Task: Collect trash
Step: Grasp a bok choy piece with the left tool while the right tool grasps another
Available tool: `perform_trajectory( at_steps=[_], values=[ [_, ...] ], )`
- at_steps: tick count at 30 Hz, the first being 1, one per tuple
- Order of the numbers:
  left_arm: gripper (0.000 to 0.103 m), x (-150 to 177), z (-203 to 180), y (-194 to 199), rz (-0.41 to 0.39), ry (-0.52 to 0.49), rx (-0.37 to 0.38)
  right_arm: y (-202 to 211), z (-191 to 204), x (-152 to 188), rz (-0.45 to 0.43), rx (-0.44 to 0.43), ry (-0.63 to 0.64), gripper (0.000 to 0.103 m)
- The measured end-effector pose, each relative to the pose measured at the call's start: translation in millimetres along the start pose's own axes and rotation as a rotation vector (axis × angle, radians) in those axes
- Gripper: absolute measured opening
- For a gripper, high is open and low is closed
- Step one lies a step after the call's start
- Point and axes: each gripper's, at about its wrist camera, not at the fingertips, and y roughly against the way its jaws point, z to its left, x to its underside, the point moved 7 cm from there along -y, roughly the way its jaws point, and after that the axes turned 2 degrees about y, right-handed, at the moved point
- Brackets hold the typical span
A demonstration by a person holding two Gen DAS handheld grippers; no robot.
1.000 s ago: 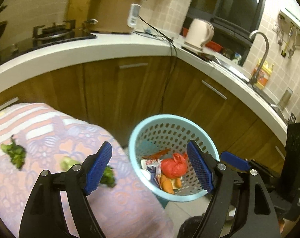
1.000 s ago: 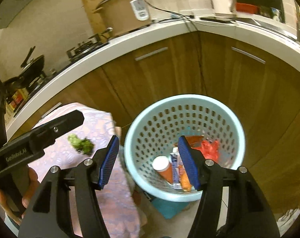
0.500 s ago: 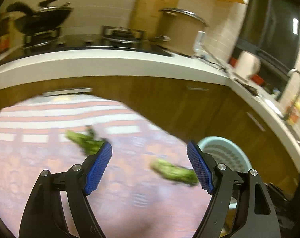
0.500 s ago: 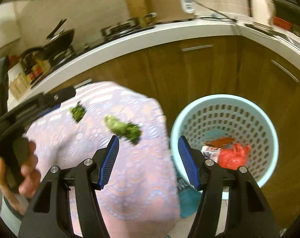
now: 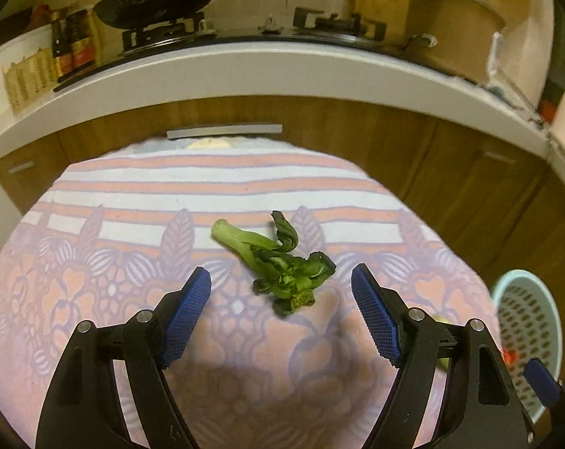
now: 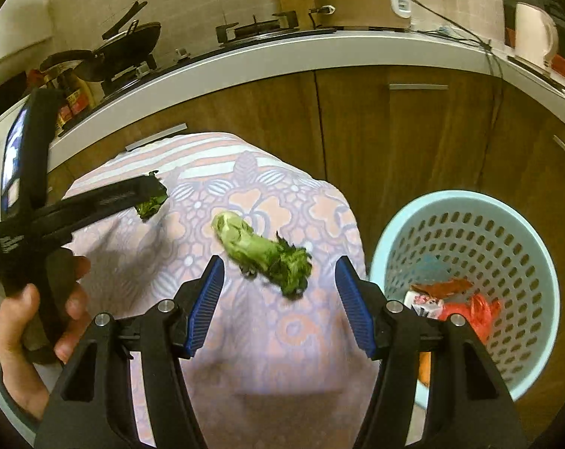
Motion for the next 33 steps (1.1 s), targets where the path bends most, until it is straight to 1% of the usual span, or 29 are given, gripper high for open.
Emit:
perform_trajectory(
  at_steps=[2,3,6,9,11,12,13,14,15,16,19,24,25,26,27,30,32,33],
  values=[
    [0.075,0.3,-5.7,-8.2,0.017,0.0,-0.007,-4.9,-0.2,-4.2,-0.002,-0.005,0.017,0.058],
    [0.073,1.4,-6.5,-10.4,0.024,0.001,-0.009,-6.6,0.2,-5.7,-0.002,-0.005,0.024,0.058],
    [0.062,3.0,-5.5,-20.6,0.049,0.02,-0.015,-10.9,1.6,-8.5,0.002,-0.011,0.038,0.058],
    [0.061,4.2,0.2,-28.5,0.061,0.049,-0.006,-14.4,2.2,-9.8,0.001,-0.015,0.046,0.058],
    [0.061,3.6,1.6,-28.9,0.049,0.049,-0.004,-18.3,2.1,-10.1,0.006,-0.017,0.045,0.058],
    [0.058,3.4,0.5,-30.2,0.046,0.049,-0.004,-19.4,1.9,-10.4,0.008,-0.017,0.043,0.058],
    [0.051,3.0,0.4,-29.8,0.042,0.048,0.001,-21.1,2.1,-10.5,0.011,-0.018,0.043,0.058],
    [0.046,2.8,0.7,-29.0,0.038,0.045,0.001,-22.4,2.5,-10.4,0.015,-0.02,0.044,0.058],
    [0.038,1.9,1.9,-30.2,0.036,0.042,-0.003,-23.3,3.2,-10.3,0.018,-0.023,0.049,0.058],
    [0.033,1.3,4.3,-30.0,0.035,0.044,-0.001,-23.9,4.0,-10.2,0.02,-0.026,0.055,0.058],
    [0.026,-1.2,10.5,-29.8,0.038,0.062,0.033,-26.2,7.9,-10.2,0.029,-0.033,0.077,0.058],
    [0.021,-1.8,12.8,-26.1,0.032,0.059,0.067,-33.4,16.5,-8.6,0.056,-0.053,0.12,0.059],
    [0.02,-1.6,14.1,-24.5,0.035,0.061,0.077,-35.2,19.0,-7.8,0.063,-0.054,0.134,0.061],
    [0.02,-1.6,16.2,-22.9,0.038,0.064,0.088,-37.0,20.5,-7.3,0.068,-0.052,0.145,0.066],
    [0.02,-2.1,18.0,-21.2,0.04,0.066,0.103,-39.8,22.9,-6.6,0.076,-0.047,0.166,0.067],
    [0.02,-3.3,24.0,-14.7,0.033,0.056,0.146,-48.7,24.0,-4.3,0.093,-0.012,0.215,0.067],
    [0.02,-3.0,28.5,-7.7,0.018,0.039,0.174,-56.3,21.7,-2.6,0.118,-0.008,0.216,0.067],
    [0.02,-2.5,29.2,-5.3,0.014,0.031,0.184,-55.2,21.3,-4.4,0.108,-0.013,0.215,0.064]
  ],
)
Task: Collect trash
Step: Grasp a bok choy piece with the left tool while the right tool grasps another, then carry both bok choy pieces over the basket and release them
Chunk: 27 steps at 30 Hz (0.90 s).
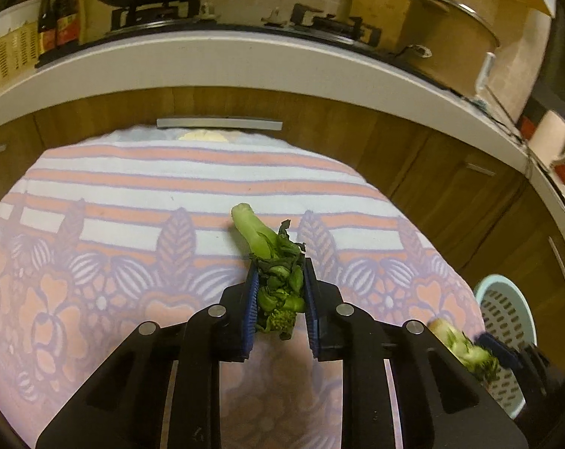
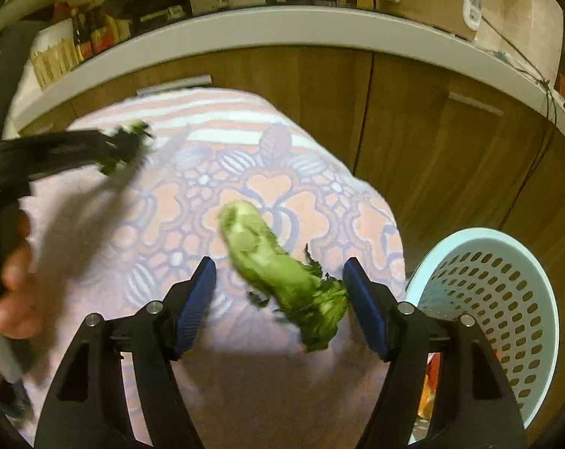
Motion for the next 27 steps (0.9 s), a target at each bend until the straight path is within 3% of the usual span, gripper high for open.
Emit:
perform_trajectory(
  at_steps=[2,4,6,8,17,18,22,27],
  values=[
    [0.02,0.7,1.7,5.5,-0.011,-0.016,0.016,0.5,-0.7,-1.3,-0.002,-0.01,-0.006,0.05],
    [0.02,1.2,1.7,9.4,-0.016,-0.029,0.029,1.9,0.9,-0.7,-0.005,-0.009,-0.005,0.047],
    [0.02,1.7,-0.7,13.8,-0.024,-0.045,0.043,7.1,5.9,0.6,-0.012,-0.033,-0.009,0.03],
    [0.02,2.2,-3.3,17.7,-0.032,-0.058,0.053,14.6,10.0,0.2,-0.027,-0.069,-0.038,0.022],
    [0.02,2.9,-31.6,49.9,-0.076,-0.122,0.165,65.1,2.4,-14.3,-0.132,-0.036,-0.103,0.016],
    [0.02,2.2,-37.2,55.1,-0.083,-0.13,0.19,70.6,0.1,-15.8,-0.142,-0.033,-0.11,0.009],
    [0.02,0.9,-63.7,75.5,-0.082,-0.149,0.367,93.3,-14.1,-18.4,-0.175,-0.001,-0.148,0.009],
    [0.02,1.8,-92.7,86.2,-0.095,-0.207,0.407,105.0,-32.1,-11.5,-0.178,0.013,-0.184,0.008]
  ],
)
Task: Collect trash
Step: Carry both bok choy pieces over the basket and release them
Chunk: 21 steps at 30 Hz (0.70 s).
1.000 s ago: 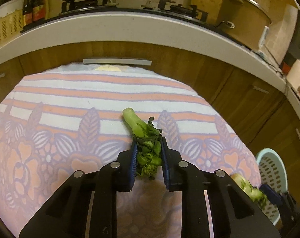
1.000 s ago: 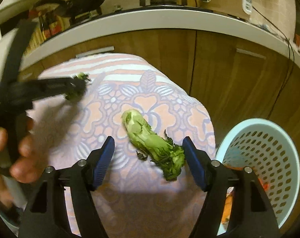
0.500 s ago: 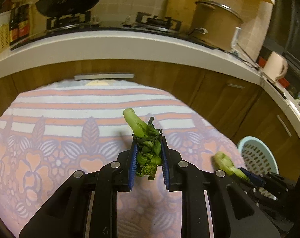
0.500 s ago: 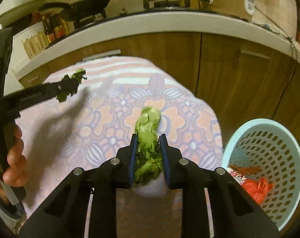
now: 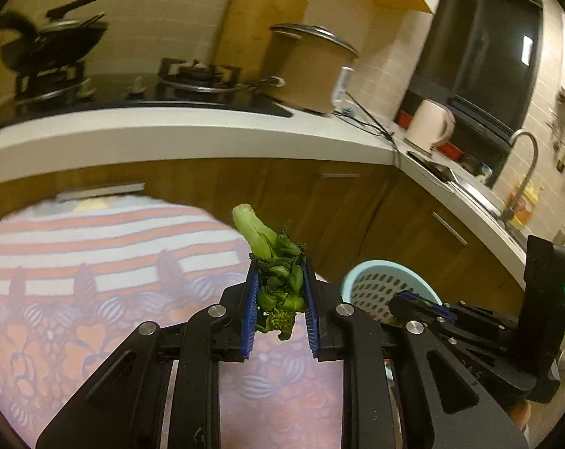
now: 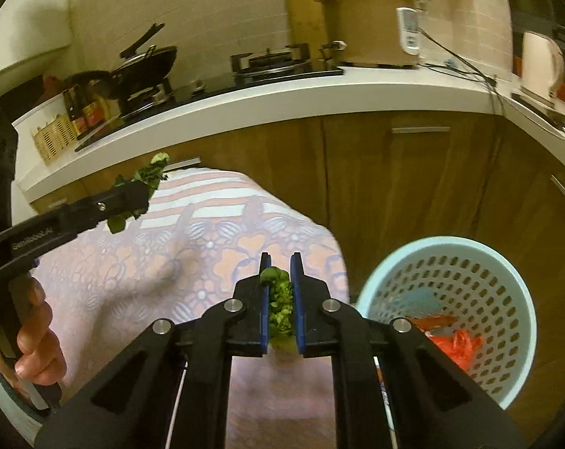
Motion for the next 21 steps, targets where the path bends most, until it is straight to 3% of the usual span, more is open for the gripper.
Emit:
perform_trajectory(
  at_steps=[12,21],
  values=[
    [0.02,7.8,-68.9,-26.3,0.054,-0.111,0.086,35.1,-43.9,2.9,-0.023,0.062,-0.038,0.008],
    [0.02,29.1,-127.8,-69.1,0.139,-0.193,0.161,54.5,-107.0,13.9,-0.023,0.141,-0.14,0.008]
  ],
)
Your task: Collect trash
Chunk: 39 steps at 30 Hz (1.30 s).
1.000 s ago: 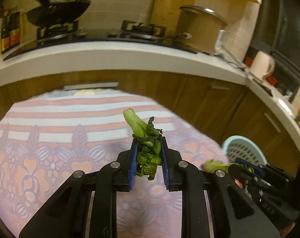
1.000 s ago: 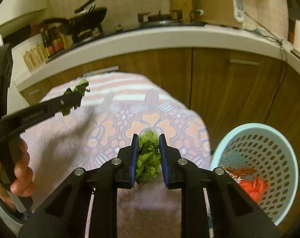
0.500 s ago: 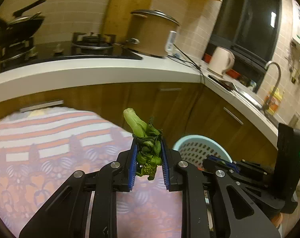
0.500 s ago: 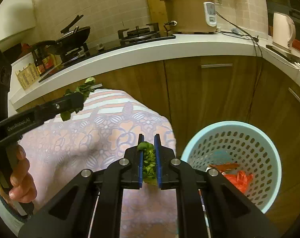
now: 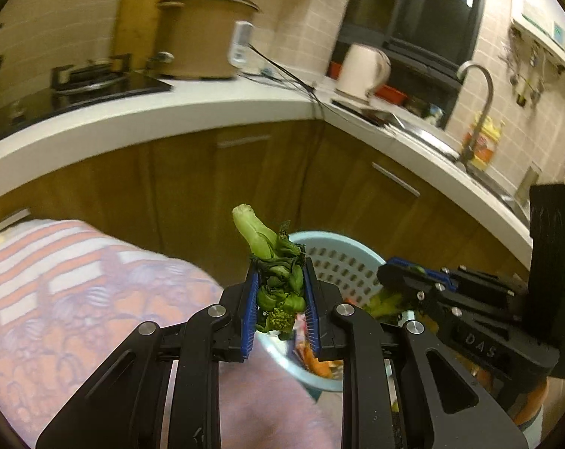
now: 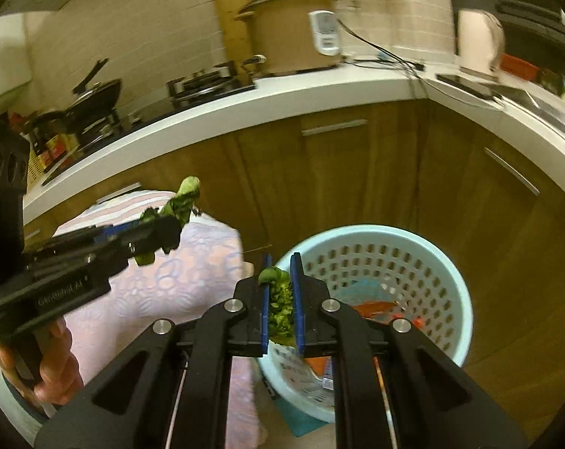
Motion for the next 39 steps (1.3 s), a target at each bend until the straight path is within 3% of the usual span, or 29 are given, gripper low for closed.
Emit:
perform_trajectory(
  at_steps=[11,12,14,15,16,18,20,23,27,32,39],
  values=[
    [0.023,25.1,-35.5,-63.2,0.13,-0.054,0.037,-29.2,-47.0,25.5,0.096,0.027,-0.077,0.009],
    [0.026,26.9,-37.0,-66.5,0.139,-0.057,0.038,-33.1,-48.1,27.8,0.113,0.013,-0.084,0.01],
    [0.042,31.1,-39.3,-72.8,0.154,-0.067,0.027,-42.3,-52.3,36.9,0.153,-0.006,-0.103,0.012],
    [0.054,32.9,-38.7,-75.8,0.16,-0.07,0.015,-45.0,-56.7,40.1,0.162,0.008,-0.116,0.015],
    [0.06,34.4,-37.4,-77.6,0.164,-0.069,0.006,-46.9,-59.8,41.5,0.168,0.008,-0.127,0.018],
    [0.062,37.5,-32.3,-80.9,0.179,-0.053,0.007,-48.5,-66.5,44.7,0.17,0.004,-0.157,0.041],
    [0.065,38.4,-24.2,-80.2,0.19,-0.022,0.021,-44.9,-72.4,46.9,0.153,0.016,-0.172,0.054],
    [0.068,38.3,-21.0,-77.0,0.188,-0.005,0.029,-40.3,-71.1,46.8,0.145,0.004,-0.177,0.054],
    [0.068,35.5,-20.8,-64.4,0.157,0.003,0.033,-29.3,-61.8,41.7,0.116,0.035,-0.143,0.054],
    [0.077,28.7,-15.4,-35.0,0.081,0.031,0.009,-9.4,-56.0,37.0,0.061,0.087,-0.129,0.054],
    [0.088,18.9,9.9,31.5,-0.1,0.09,-0.122,22.6,-33.7,28.7,-0.029,0.167,-0.071,0.054]
  ],
)
